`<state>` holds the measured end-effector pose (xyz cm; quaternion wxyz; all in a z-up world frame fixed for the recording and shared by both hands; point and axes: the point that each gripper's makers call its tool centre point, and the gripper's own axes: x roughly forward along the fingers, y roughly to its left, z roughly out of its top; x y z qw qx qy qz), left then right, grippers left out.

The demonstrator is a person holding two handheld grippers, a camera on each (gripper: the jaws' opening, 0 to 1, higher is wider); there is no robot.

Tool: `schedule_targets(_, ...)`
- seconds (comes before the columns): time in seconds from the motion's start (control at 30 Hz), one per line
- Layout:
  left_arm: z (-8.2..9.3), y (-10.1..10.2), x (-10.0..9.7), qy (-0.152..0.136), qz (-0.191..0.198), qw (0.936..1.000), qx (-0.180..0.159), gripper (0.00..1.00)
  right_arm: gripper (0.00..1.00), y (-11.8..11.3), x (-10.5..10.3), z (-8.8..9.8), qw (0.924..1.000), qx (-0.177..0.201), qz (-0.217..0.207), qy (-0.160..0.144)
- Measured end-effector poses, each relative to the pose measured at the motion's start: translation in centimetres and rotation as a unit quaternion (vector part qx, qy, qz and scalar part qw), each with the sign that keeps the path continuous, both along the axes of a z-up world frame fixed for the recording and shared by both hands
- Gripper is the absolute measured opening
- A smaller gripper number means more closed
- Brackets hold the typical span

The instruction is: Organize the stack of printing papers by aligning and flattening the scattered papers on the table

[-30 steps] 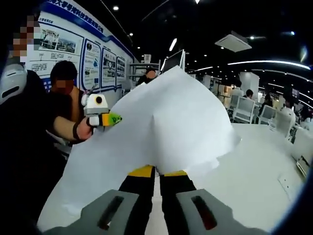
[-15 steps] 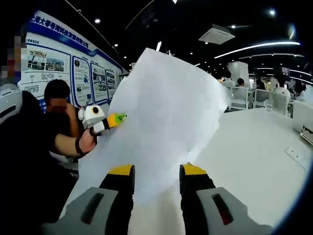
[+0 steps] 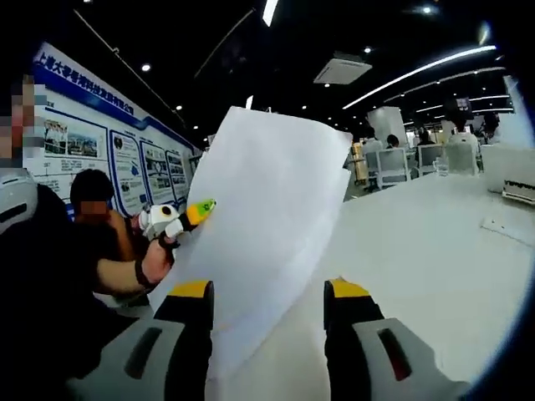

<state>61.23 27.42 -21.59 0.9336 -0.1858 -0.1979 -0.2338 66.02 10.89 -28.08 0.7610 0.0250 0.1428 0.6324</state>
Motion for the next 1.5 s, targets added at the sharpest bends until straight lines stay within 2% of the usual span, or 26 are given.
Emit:
schedule_targets(0.2, 1.9, -0.4, -0.5, -0.019, -0.005, 0.9998, -0.006, 0.05, 0.56, -1.2, -0.6, 0.5, 0.9993, 0.029, -0.021, 0.013)
schedule_targets(0.4, 5.7, -1.1, -1.2, -0.06, -0.007, 0.9982, 0.003, 0.05, 0.58, -2.1, -0.5, 1.3, 0.9959, 0.068, -0.045, 0.038)
schedule_targets(0.5, 7.6, -1.7, -1.5, -0.078, -0.01, 0.9968, 0.009, 0.05, 0.59, -2.5, -0.6, 2.0, 0.9913, 0.104, -0.055, 0.059)
schedule_targets(0.53, 7.9, -1.7, -1.5, -0.081, -0.011, 0.9967, 0.009, 0.05, 0.6, -2.5, -0.7, 2.0, 0.991, 0.106, -0.056, 0.06)
schedule_targets(0.63, 10.0, -2.2, -1.6, -0.103, -0.02, 0.9944, 0.012, 0.05, 0.63, -2.8, -0.8, 1.7, 0.9904, 0.109, -0.061, 0.059)
schedule_targets(0.73, 11.1, -3.0, -1.8, -0.116, -0.041, 0.9922, 0.021, 0.05, 0.66, -2.9, -0.4, 1.6, 0.9903, 0.108, -0.066, 0.057)
schedule_targets(0.8, 11.6, -3.5, -1.9, -0.124, -0.056, 0.9904, 0.026, 0.05, 0.67, -3.0, -0.2, 2.6, 0.9886, 0.122, -0.071, 0.052)
schedule_targets(0.9, 12.1, -4.1, -2.0, -0.131, -0.081, 0.9878, 0.021, 0.05, 0.67, -3.4, 0.3, 5.5, 0.9821, 0.167, -0.074, 0.045)
schedule_targets(1.03, 12.5, -5.0, -2.2, -0.135, -0.129, 0.9825, -0.004, 0.05, 0.66, -4.0, 1.0, 8.8, 0.9745, 0.208, -0.075, 0.039)
schedule_targets(1.1, 12.8, -5.5, -2.4, -0.136, -0.161, 0.9771, -0.026, 0.06, 0.66, -4.3, 1.1, 10.2, 0.9721, 0.221, -0.069, 0.035)
schedule_targets(1.2, 12.9, -6.2, -2.6, -0.138, -0.189, 0.9715, -0.034, 0.05, 0.66, -4.4, 0.4, 12.0, 0.966, 0.251, -0.047, 0.042)
schedule_targets(1.3, 12.8, -7.3, -2.6, -0.135, -0.222, 0.9649, -0.039, 0.06, 0.65, -4.5, -0.1, 13.0, 0.9639, 0.262, -0.03, 0.038)
schedule_targets(1.4, 12.5, -8.3, -2.5, -0.129, -0.252, 0.9575, -0.054, 0.06, 0.53, -4.3, -1.8, 13.9, 0.9627, 0.269, 0.012, 0.026)
schedule_targets(1.5, 12.2, -8.7, -2.2, -0.121, -0.278, 0.95, -0.076, 0.06, 0.49, -3.9, -2.3, 13.8, 0.9652, 0.26, 0.017, 0.021)
